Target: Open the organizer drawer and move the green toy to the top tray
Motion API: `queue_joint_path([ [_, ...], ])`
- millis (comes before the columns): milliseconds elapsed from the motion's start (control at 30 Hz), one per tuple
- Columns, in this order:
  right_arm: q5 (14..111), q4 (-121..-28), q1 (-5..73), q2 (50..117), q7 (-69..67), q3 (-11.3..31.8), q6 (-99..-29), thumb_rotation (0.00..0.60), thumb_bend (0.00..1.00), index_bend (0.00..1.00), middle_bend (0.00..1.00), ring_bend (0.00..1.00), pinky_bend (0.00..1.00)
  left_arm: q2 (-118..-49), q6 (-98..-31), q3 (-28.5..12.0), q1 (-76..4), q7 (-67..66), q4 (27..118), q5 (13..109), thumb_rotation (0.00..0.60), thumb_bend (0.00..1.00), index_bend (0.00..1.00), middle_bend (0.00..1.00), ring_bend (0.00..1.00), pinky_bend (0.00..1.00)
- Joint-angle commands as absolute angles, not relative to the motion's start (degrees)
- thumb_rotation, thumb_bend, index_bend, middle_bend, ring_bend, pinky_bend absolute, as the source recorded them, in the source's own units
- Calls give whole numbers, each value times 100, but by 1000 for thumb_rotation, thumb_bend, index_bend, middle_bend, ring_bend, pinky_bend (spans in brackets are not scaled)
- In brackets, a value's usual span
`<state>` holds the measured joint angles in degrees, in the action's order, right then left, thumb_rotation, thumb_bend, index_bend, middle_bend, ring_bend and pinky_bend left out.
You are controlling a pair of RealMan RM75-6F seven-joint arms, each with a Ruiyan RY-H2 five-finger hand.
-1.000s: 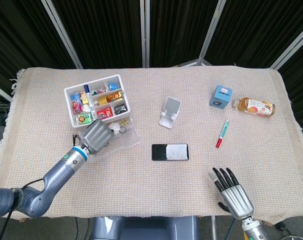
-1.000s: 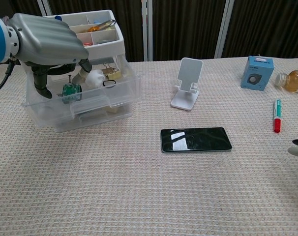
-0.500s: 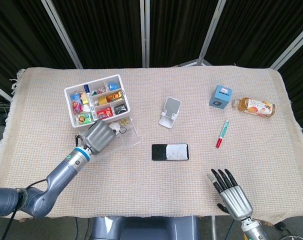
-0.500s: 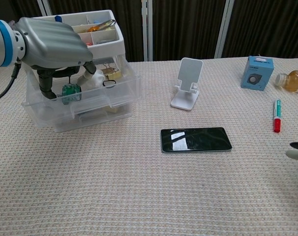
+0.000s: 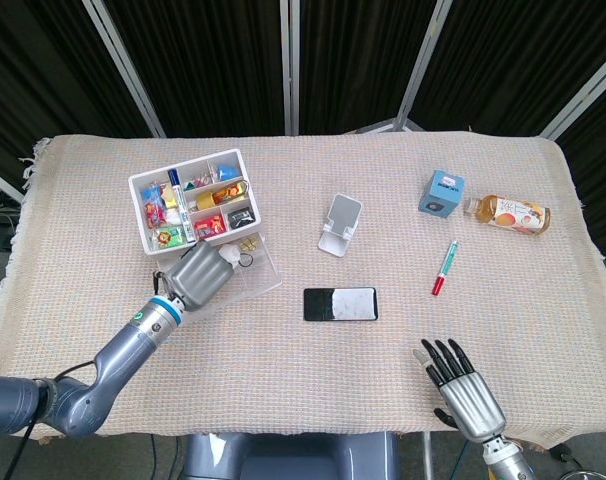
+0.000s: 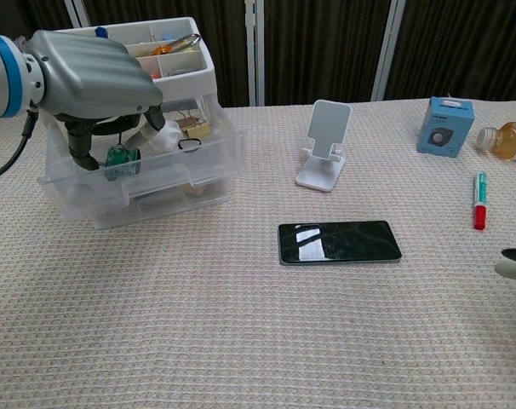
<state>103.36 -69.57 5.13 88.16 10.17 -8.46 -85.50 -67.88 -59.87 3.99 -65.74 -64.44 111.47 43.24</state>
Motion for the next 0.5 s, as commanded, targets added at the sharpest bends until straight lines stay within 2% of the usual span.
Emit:
queue_joint_path([
  [33,10333,-6958,509,8818,1029,-849,-8545,600,19,0,0,0,0,-6732,-6029,388,-6541,-6379,11207,4405,600,200,602,762,620,476],
  [500,10268,-6963,513,8820,1084,-829,-8472,600,18,0,0,0,0,-6432,-6235,298,-6370,-6070,11454,4691,600,201,611,762,619,476],
])
